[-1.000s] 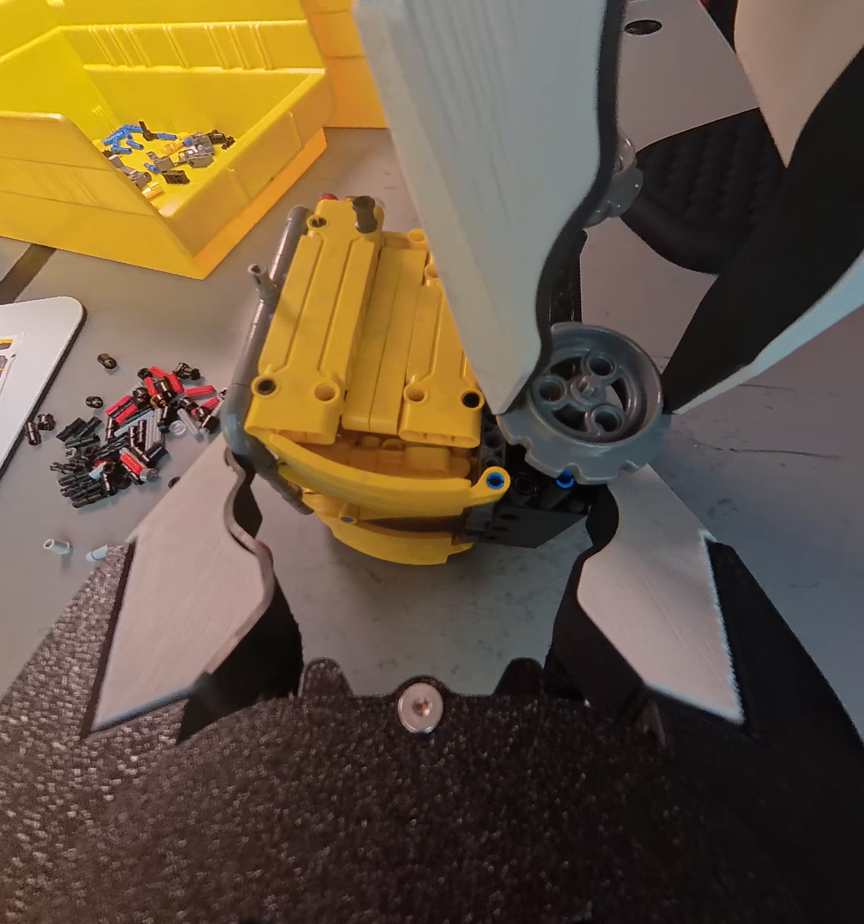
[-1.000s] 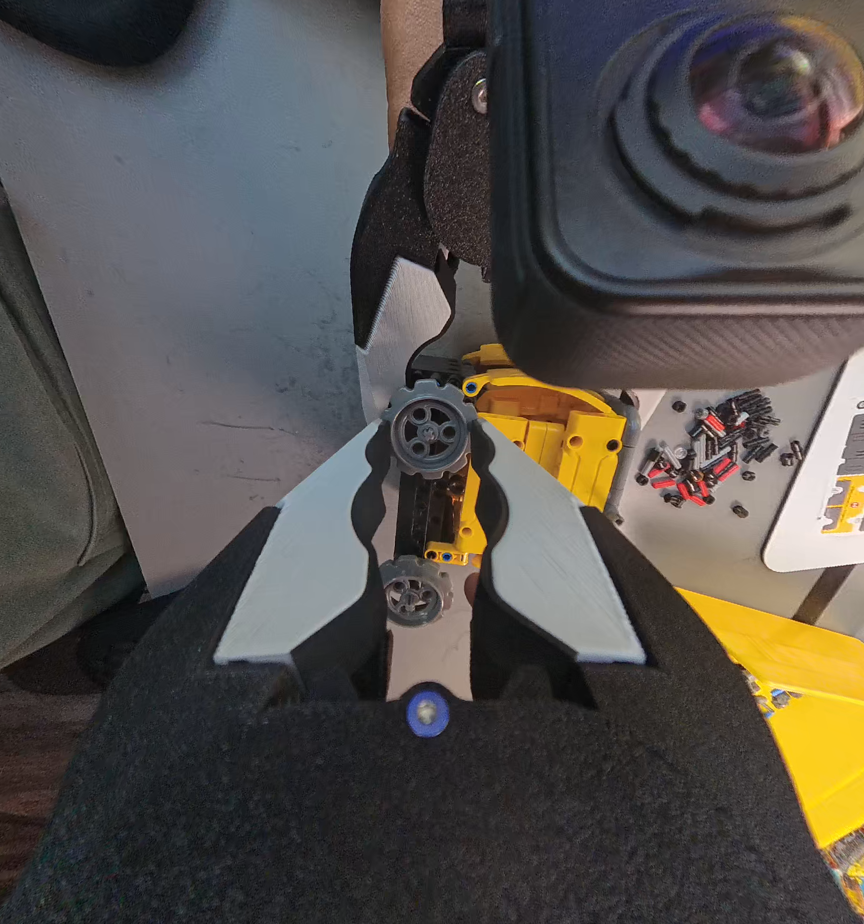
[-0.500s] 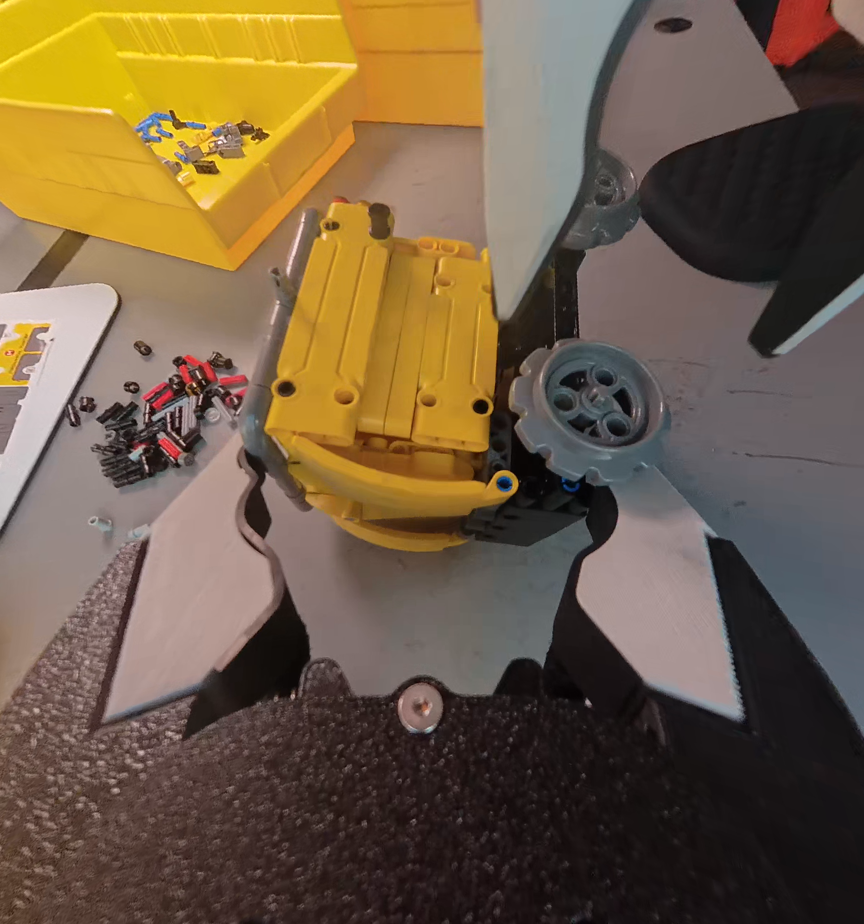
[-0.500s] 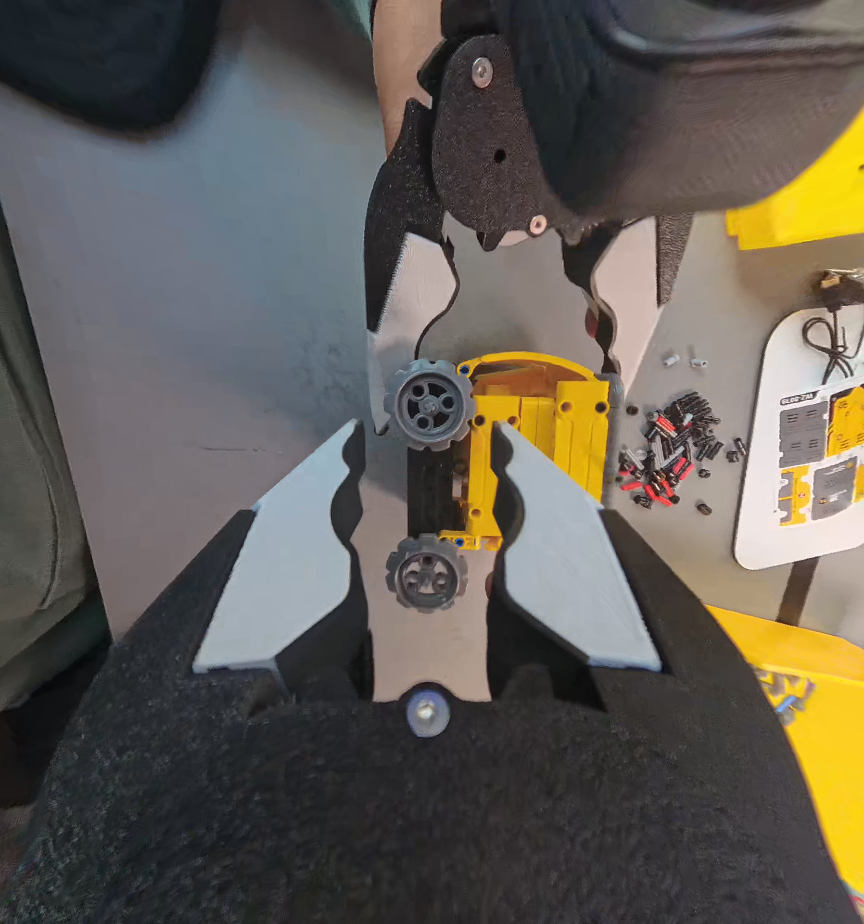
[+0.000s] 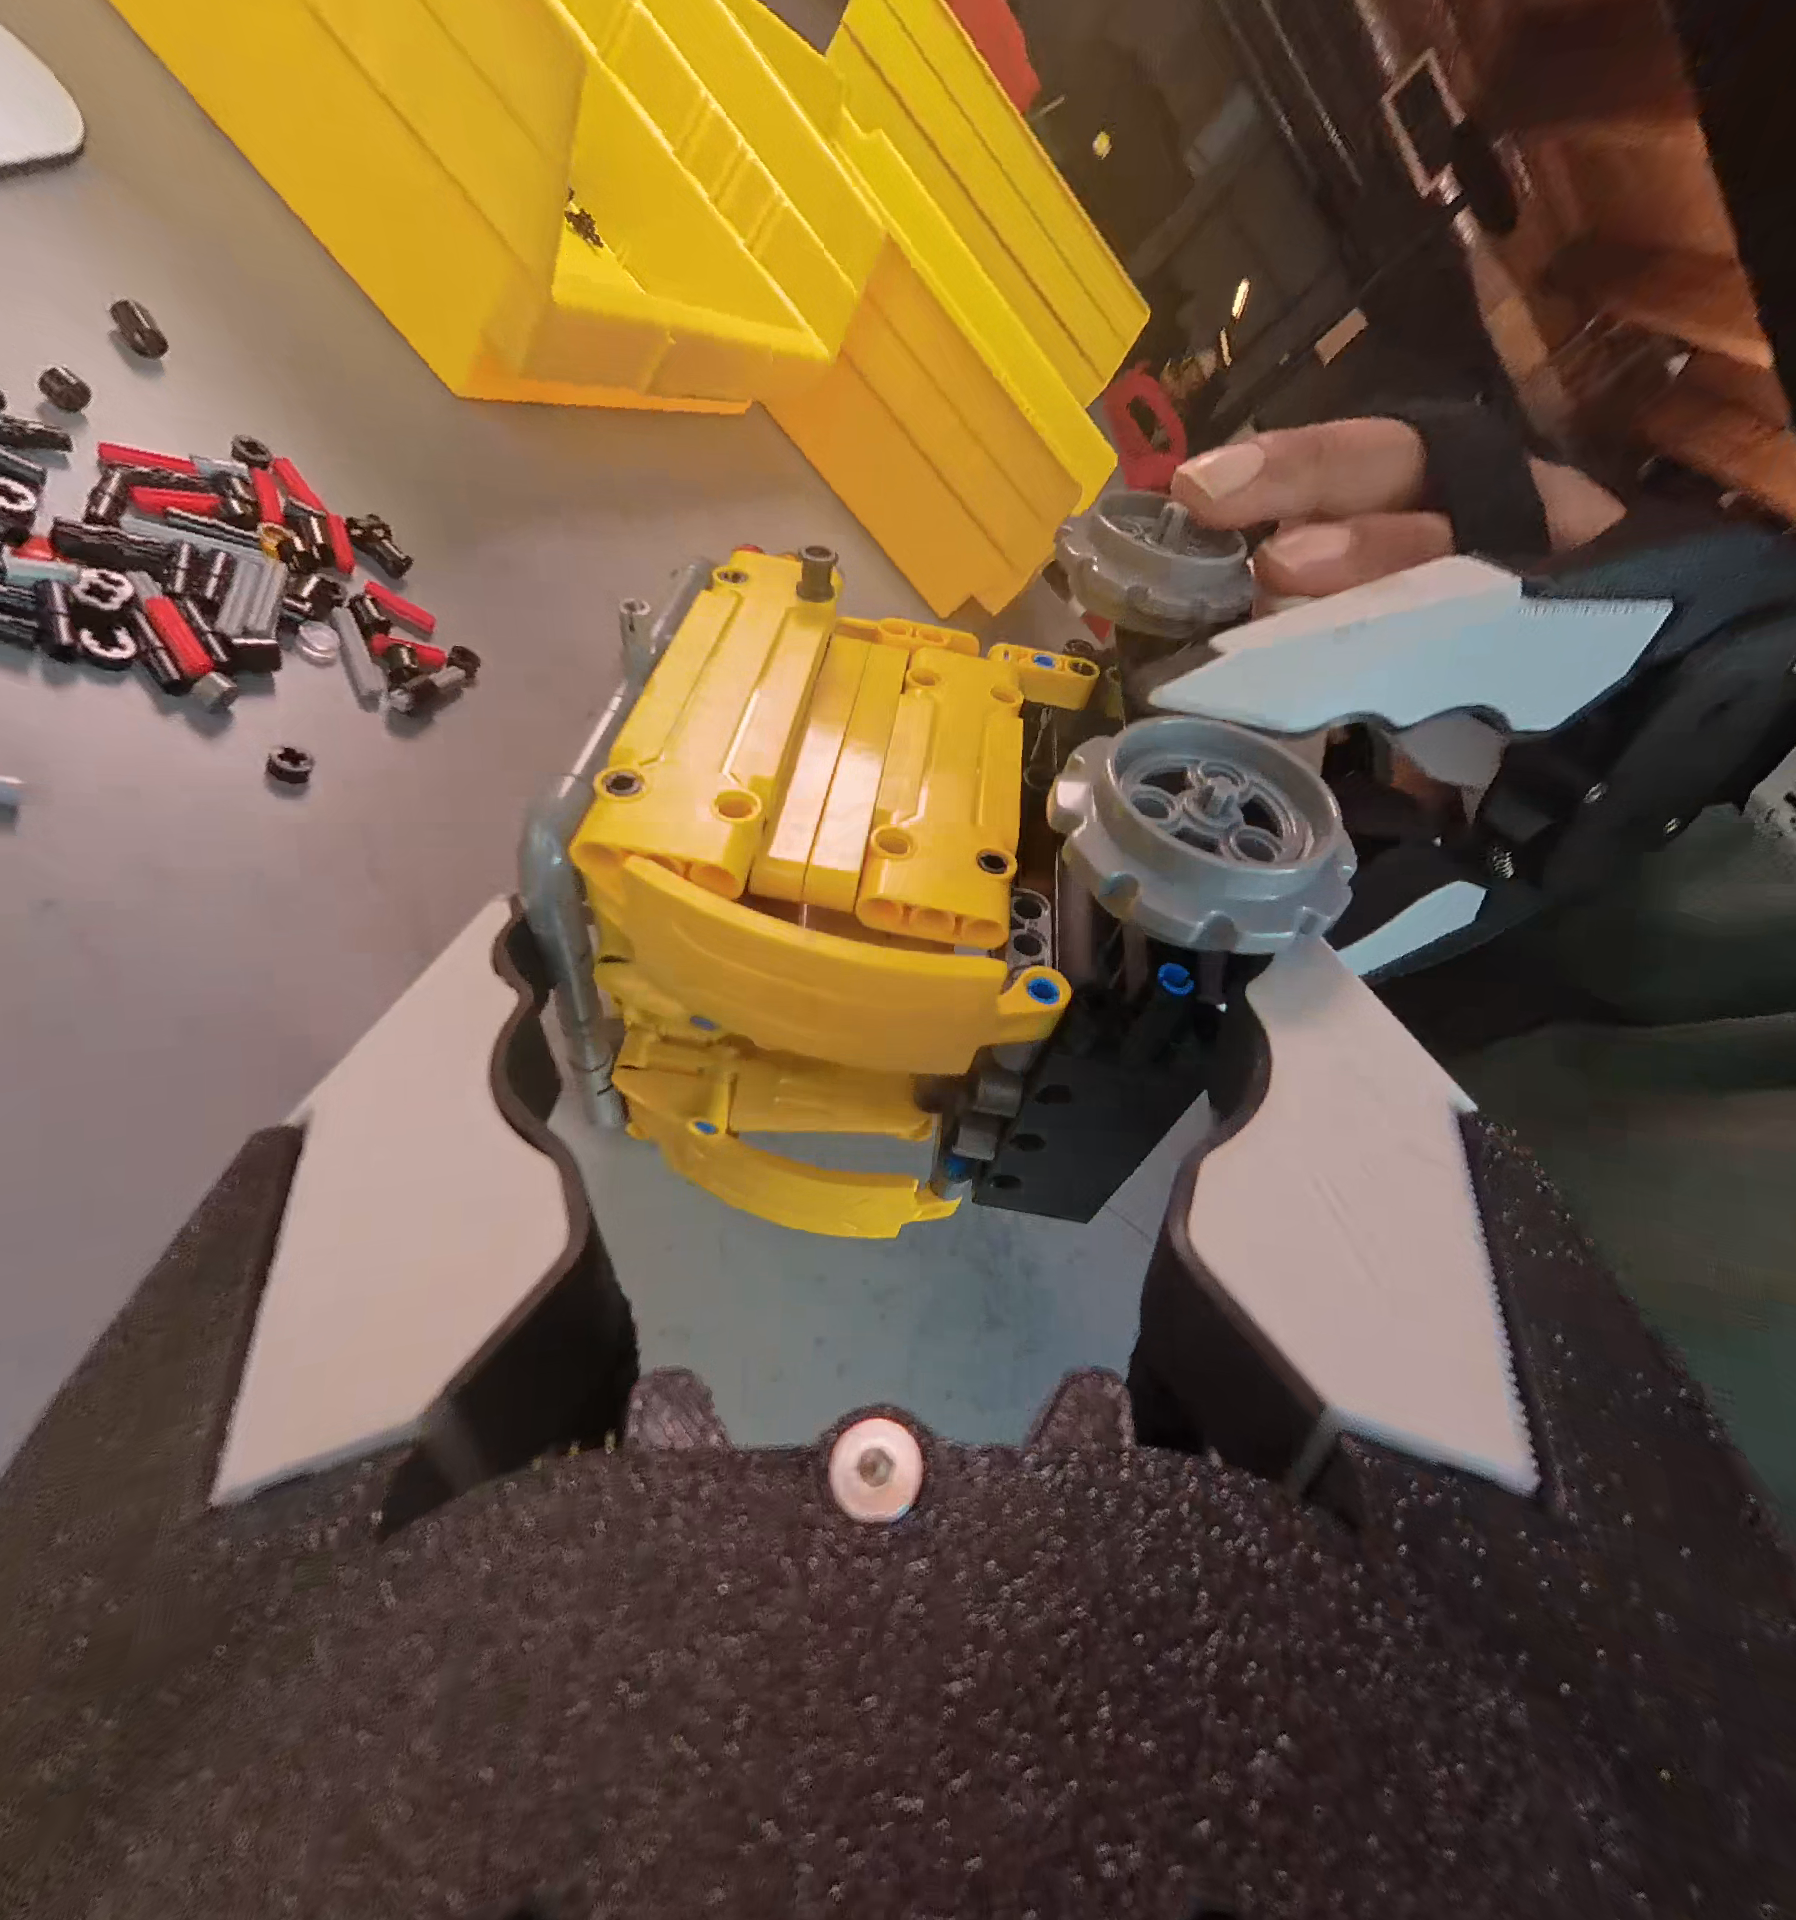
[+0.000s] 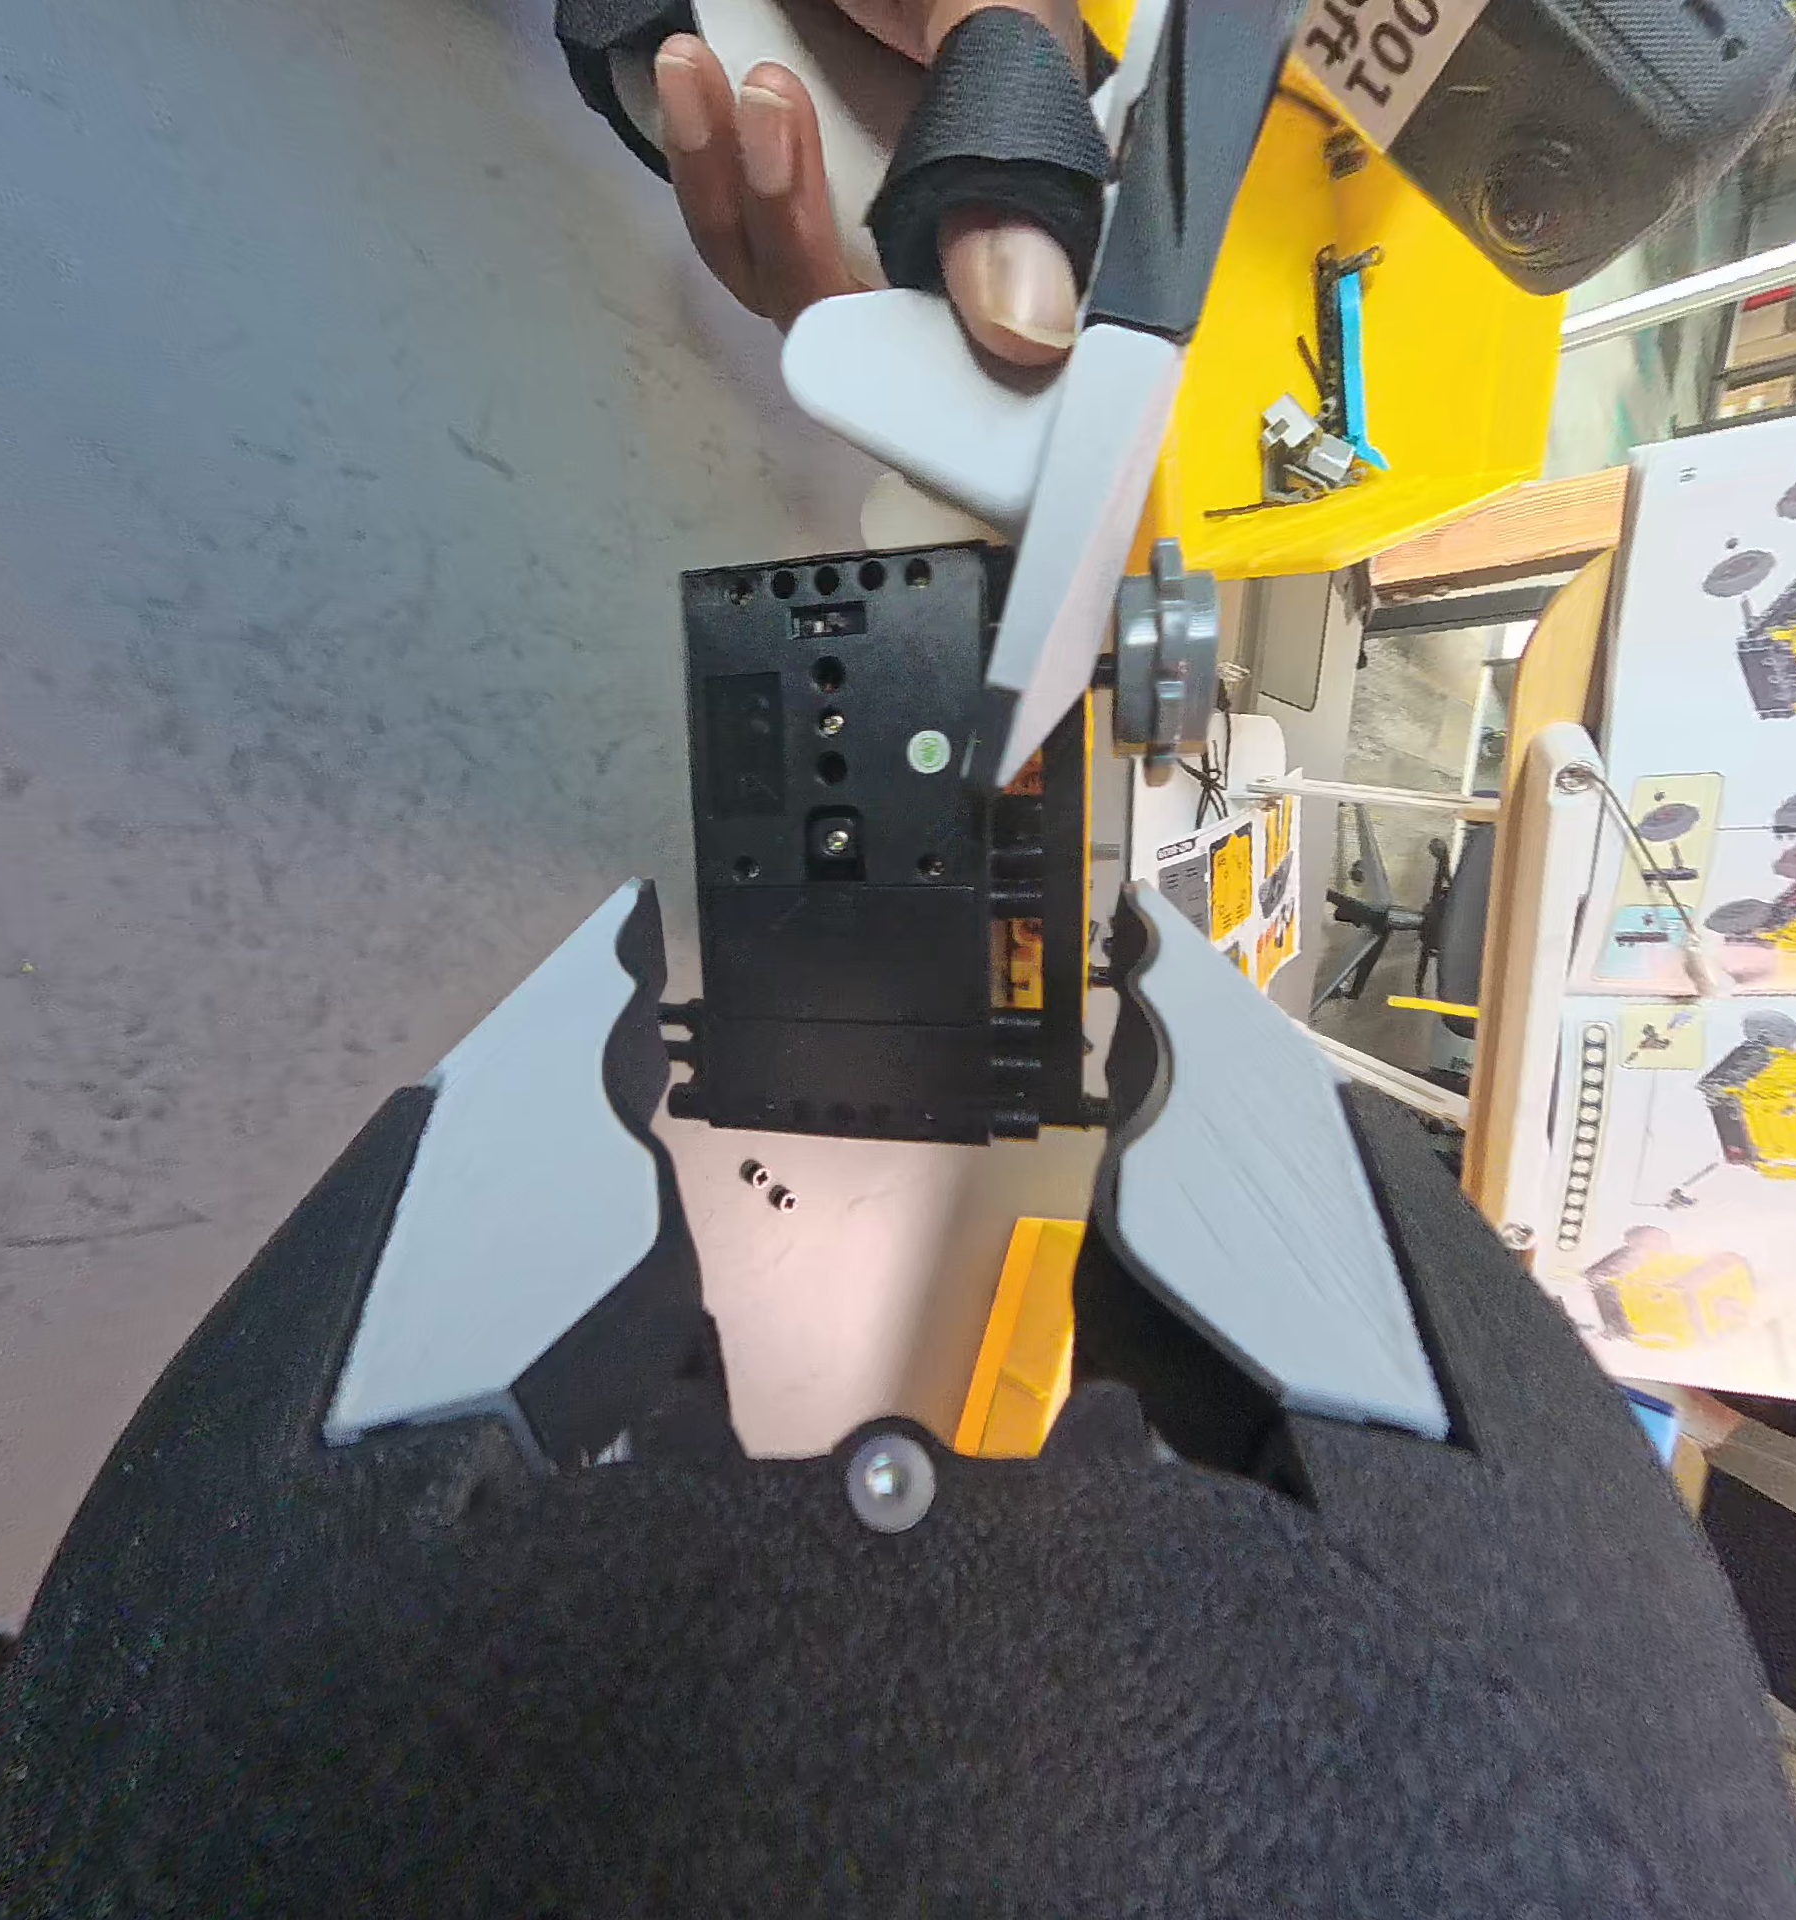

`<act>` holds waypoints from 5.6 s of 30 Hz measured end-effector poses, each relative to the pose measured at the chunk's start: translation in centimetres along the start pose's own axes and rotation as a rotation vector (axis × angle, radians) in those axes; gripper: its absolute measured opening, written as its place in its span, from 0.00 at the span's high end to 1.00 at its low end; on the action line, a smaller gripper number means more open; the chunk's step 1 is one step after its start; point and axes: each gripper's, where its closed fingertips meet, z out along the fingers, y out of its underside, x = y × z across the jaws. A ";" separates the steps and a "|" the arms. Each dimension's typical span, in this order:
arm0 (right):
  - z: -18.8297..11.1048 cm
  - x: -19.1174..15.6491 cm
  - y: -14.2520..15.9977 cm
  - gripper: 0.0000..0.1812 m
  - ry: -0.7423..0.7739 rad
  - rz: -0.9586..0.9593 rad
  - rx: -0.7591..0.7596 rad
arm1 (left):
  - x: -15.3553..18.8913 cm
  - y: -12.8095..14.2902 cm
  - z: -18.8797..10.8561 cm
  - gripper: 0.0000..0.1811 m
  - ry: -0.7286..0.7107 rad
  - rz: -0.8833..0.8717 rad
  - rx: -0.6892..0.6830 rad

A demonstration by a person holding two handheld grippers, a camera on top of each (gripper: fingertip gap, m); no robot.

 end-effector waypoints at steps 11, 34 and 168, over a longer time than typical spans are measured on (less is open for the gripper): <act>1.2 1.0 -0.6 0.58 0.001 -0.023 0.014 | -0.5 -0.1 -0.6 0.30 0.083 -0.070 0.053; 0.9 0.8 -0.5 0.59 0.047 -0.032 0.079 | -1.0 1.0 -0.3 0.38 0.031 0.039 0.029; -3.5 0.2 -2.8 0.77 -0.773 0.797 0.603 | 5.7 4.9 -0.4 0.80 -0.224 0.535 -0.045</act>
